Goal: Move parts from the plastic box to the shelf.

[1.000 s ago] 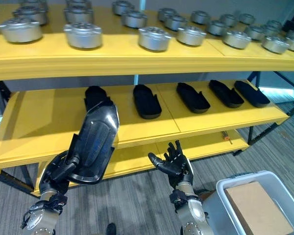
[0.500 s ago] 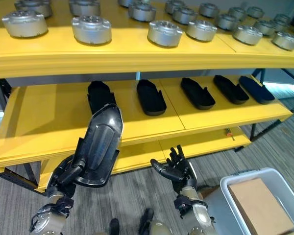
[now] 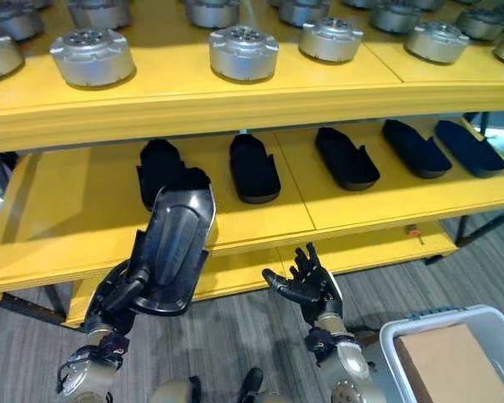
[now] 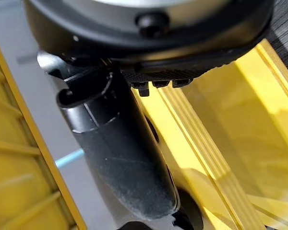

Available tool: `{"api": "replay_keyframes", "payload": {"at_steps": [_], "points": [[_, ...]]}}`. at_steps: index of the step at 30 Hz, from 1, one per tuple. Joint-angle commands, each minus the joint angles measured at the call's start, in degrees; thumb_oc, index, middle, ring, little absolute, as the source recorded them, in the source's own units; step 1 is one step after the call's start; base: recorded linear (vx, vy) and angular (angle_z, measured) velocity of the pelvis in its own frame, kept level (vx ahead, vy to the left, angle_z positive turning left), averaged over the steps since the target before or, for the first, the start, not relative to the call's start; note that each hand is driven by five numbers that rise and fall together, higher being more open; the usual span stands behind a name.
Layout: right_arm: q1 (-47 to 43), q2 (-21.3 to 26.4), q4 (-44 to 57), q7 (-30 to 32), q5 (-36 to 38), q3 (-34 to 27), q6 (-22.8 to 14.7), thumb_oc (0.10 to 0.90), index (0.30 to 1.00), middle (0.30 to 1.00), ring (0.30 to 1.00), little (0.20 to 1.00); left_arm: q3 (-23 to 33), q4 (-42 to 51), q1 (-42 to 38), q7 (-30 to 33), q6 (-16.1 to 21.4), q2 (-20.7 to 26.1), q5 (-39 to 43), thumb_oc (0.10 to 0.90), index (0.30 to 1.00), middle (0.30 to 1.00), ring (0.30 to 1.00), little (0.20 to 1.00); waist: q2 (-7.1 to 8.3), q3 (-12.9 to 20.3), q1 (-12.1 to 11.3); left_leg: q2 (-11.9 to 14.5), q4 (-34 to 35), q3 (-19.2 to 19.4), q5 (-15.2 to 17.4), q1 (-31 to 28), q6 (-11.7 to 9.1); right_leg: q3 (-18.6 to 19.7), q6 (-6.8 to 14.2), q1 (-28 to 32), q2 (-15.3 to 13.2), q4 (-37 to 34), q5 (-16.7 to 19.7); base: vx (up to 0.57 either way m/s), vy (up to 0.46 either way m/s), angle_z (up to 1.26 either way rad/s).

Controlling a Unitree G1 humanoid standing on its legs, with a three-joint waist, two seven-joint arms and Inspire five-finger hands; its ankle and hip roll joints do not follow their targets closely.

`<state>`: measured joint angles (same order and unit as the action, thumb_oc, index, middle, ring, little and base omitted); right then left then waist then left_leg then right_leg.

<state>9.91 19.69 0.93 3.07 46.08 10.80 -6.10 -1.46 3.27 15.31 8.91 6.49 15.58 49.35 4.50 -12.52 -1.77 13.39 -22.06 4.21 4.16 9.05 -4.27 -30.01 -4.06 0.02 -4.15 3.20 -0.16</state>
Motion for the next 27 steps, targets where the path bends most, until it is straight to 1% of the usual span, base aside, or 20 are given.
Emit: {"api": "replay_keyframes", "payload": {"at_steps": [1,2,3,4,5,6,7,8,10,11,14,15,16,18,19,20,23,25,26,27], "points": [[-2.9,-0.15,4.56,-1.39,1.99,-1.54,-5.91,0.9,1.0,1.0,1.0,1.0,2.02,10.3,-1.72,-2.86,5.92,2.37,2.12,0.4,0.3,0.3,0.3,0.3,1.15,2.61,0.03,6.93,12.19,2.03,-6.52,-7.85,-1.87,4.52,7.35,3.23,-3.68,-1.83,-2.73,0.11,0.329,0.32],[-3.13,0.21,3.97,-0.59,1.97,-1.75,-6.08,0.9,1.0,1.0,1.0,1.0,1.83,10.01,-2.27,-2.31,5.88,2.27,2.2,0.4,0.3,0.3,0.3,0.3,0.08,3.86,0.47,11.16,19.93,0.56,-13.22,-9.26,-3.47,4.83,8.15,2.37,-4.37,-0.96,-3.51,0.04,0.402,0.1],[-3.32,0.56,4.14,-0.1,1.96,-2.12,-6.25,0.9,1.0,1.0,1.0,1.0,1.43,9.99,-2.76,-2.32,5.84,2.22,2.02,0.4,0.3,0.3,0.3,0.3,-0.56,4.02,0.59,12.2,21.79,-1.02,-17.34,-8.04,-3.61,4.47,8.08,1.67,-4.95,-0.66,-2.93,0.01,0.301,0.09],[-3.32,0.57,4.14,-0.1,1.96,-2.12,-6.25,0.9,1.0,1.0,1.0,1.0,1.43,9.99,-2.76,-2.32,5.84,2.22,2.02,0.4,0.3,0.3,0.3,0.3,-0.57,4.06,0.64,12.19,21.81,-1.08,-17.37,-7.97,-3.62,4.42,8.07,1.64,-4.95,-0.66,-2.93,-0.03,0.248,0.22],[-3.32,0.97,3.97,0.05,1.81,-2.61,-6.23,0.9,1.0,1.0,1.0,1.0,0.92,9.47,-3.25,-2.36,5.75,2.02,1.9,0.4,0.3,0.3,0.3,0.3,-1.27,4.18,0.67,12.1,22.54,-2.49,-17.9,-8.85,-4.07,4.98,8.49,1.0,-5.73,0.37,-3.04,0.07,0.33,0.14],[-3.11,1.14,4.06,-0.17,1.84,-3.2,-6.18,0.9,1.0,1.0,1.0,1.0,0.39,8.87,-3.24,-3.45,5.26,1.85,2.36,0.4,0.3,0.3,0.3,0.3,-2.33,5.16,1.62,10.84,24.54,-0.89,-14.49,-9.85,-4.51,4.5,9.34,0.56,-7.46,2.4,-2.75,0.07,0.332,0.01],[-3.1,1.15,4.06,-0.17,1.84,-3.2,-6.18,0.9,1.0,1.0,1.0,1.0,0.39,8.86,-3.24,-3.45,5.27,1.84,2.36,0.4,0.3,0.3,0.3,0.3,-2.31,5.17,1.56,10.81,24.59,-0.8,-14.5,-9.91,-4.49,4.58,9.36,0.5,-7.51,2.46,-2.78,0.13,0.418,-0.04],[-2.47,0.38,4.46,-0.27,1.97,-3.81,-6.07,0.9,1.0,1.0,1.0,1.0,-0.37,8.69,-3.77,-4.43,4.95,2.16,2.7,0.4,0.3,0.3,0.3,0.3,-2.82,6.09,1.8,9.15,24.96,0.12,-11.42,-10.33,-4.71,4.3,10.04,0.71,-9.45,3.62,-1.81,0.12,0.323,0.38],[-1.71,-0.46,4.85,-0.66,1.57,-4.31,-5.57,0.9,1.0,1.0,1.0,1.0,-0.66,8.81,-4.05,-4.94,4.52,3.25,2.44,0.4,0.3,0.3,0.3,0.3,-2.23,6.31,1.72,6.62,25.16,0.54,-9.49,-10.77,-4.1,3.4,11.26,1.86,-12.09,4.85,-1.04,0.14,0.429,0.87],[-1.72,-0.98,5.03,-1.35,0.94,-4.2,-5.0,0.9,1.0,1.0,1.0,1.0,-0.54,9.0,-4.4,-5.43,4.46,4.85,1.46,0.4,0.3,0.3,0.3,0.3,-1.22,6.29,1.36,3.88,25.74,0.73,-7.82,-11.66,-3.02,3.3,12.89,2.39,-14.48,5.45,0.22,0.12,0.422,0.71],[-2.12,-1.58,4.84,-1.71,-0.03,-3.06,-4.02,0.9,1.0,1.0,1.0,1.0,-0.62,9.08,-4.72,-5.29,4.38,6.04,0.94,0.4,0.3,0.3,0.3,0.3,0.41,6.38,0.91,0.64,26.72,1.6,-6.32,-12.79,-1.54,3.85,14.98,2.46,-16.97,5.88,2.18,0.08,0.299,0.28],[-2.22,-1.87,4.85,-1.66,-0.03,-2.85,-3.93,0.9,1.0,1.0,1.0,1.0,-0.52,9.19,-4.69,-5.17,4.32,6.23,0.96,0.4,0.3,0.3,0.3,0.3,0.92,6.49,0.76,-0.06,26.76,1.76,-5.96,-12.94,-1.2,3.83,15.43,2.66,-17.43,5.85,2.5,0.05,0.141,0.14],[-2.23,-1.88,4.85,-1.66,-0.03,-2.84,-3.93,0.9,1.0,1.0,1.0,1.0,-0.51,9.2,-4.68,-5.17,4.32,6.24,0.97,0.4,0.3,0.3,0.3,0.3,0.96,6.48,0.75,-0.11,26.76,1.77,-5.96,-12.96,-1.18,3.85,15.45,2.66,-17.48,5.87,2.5,0.05,0.177,0.15],[-1.99,-2.67,5.21,-2.05,-0.28,-2.48,-3.55,0.9,1.0,1.0,1.0,1.0,-0.51,9.56,-4.8,-4.83,4.2,6.46,0.46,0.4,0.3,0.3,0.3,0.3,2.34,6.62,0.25,-2.12,27.05,1.93,-5.0,-13.49,0.05,3.57,17.05,2.96,-19.37,5.86,4.82,0.05,0.188,0.17],[-1.99,-2.68,5.21,-2.05,-0.29,-2.48,-3.55,0.9,1.0,1.0,1.0,1.0,-0.51,9.57,-4.8,-4.83,4.2,6.47,0.46,0.4,0.3,0.3,0.3,0.3,2.38,6.61,0.23,-2.16,27.05,1.95,-4.99,-13.5,0.07,3.6,17.07,2.95,-19.42,5.86,4.83,0.04,0.156,0.11],[-1.91,-3.0,4.78,-2.09,-0.82,-2.16,-3.14,0.9,1.0,1.0,1.0,1.0,-0.3,9.84,-4.55,-4.84,4.01,6.57,0.37,0.4,0.3,0.3,0.3,0.3,3.21,6.79,-0.11,-3.41,27.06,2.06,-4.47,-13.44,0.74,4.17,17.67,2.53,-20.1,5.64,6.02,0.02,0.124,0.02],[-1.66,-3.53,4.92,-1.79,-0.92,-2.03,-2.97,0.9,1.0,1.0,1.0,1.0,-0.12,9.86,-4.21,-4.5,3.94,6.39,-0.05,0.4,0.3,0.3,0.3,0.3,4.27,6.8,-0.62,-4.55,27.06,2.19,-3.87,-13.6,1.36,4.33,18.34,2.51,-20.96,5.63,7.45,0.02,0.106,-0.11],[-1.62,-3.74,5.09,-1.73,-0.81,-2.0,-2.9,0.9,1.0,1.0,1.0,1.0,-0.09,9.72,-4.23,-4.28,4.0,6.26,-0.03,0.4,0.3,0.3,0.3,0.3,4.57,6.82,-0.74,-4.96,27.06,2.21,-3.69,-13.6,1.49,4.26,18.63,2.51,-21.27,5.66,7.98,0.02,0.051,-0.14],[-1.3,-4.16,5.38,-1.88,-0.64,-2.03,-2.78,0.9,1.0,1.0,1.0,1.0,0.1,9.77,-4.09,-4.01,3.95,6.03,-0.23,0.4,0.3,0.3,0.3,0.3,5.1,6.9,-0.97,-5.44,27.06,2.21,-3.36,-13.7,1.77,4.26,18.94,2.54,-21.63,5.6,8.98,0.02,0.048,-0.12],[-1.04,-4.36,5.72,-2.05,-0.5,-1.88,-2.68,0.9,1.0,1.0,1.0,1.0,0.15,9.68,-3.88,-3.79,3.99,5.8,-0.22,0.4,0.3,0.3,0.3,0.3,5.27,6.91,-1.08,-5.65,27.06,2.28,-3.28,-13.74,1.88,4.4,19.04,2.59,-21.76,5.54,9.48,0.04,0.066,-0.11]]}}
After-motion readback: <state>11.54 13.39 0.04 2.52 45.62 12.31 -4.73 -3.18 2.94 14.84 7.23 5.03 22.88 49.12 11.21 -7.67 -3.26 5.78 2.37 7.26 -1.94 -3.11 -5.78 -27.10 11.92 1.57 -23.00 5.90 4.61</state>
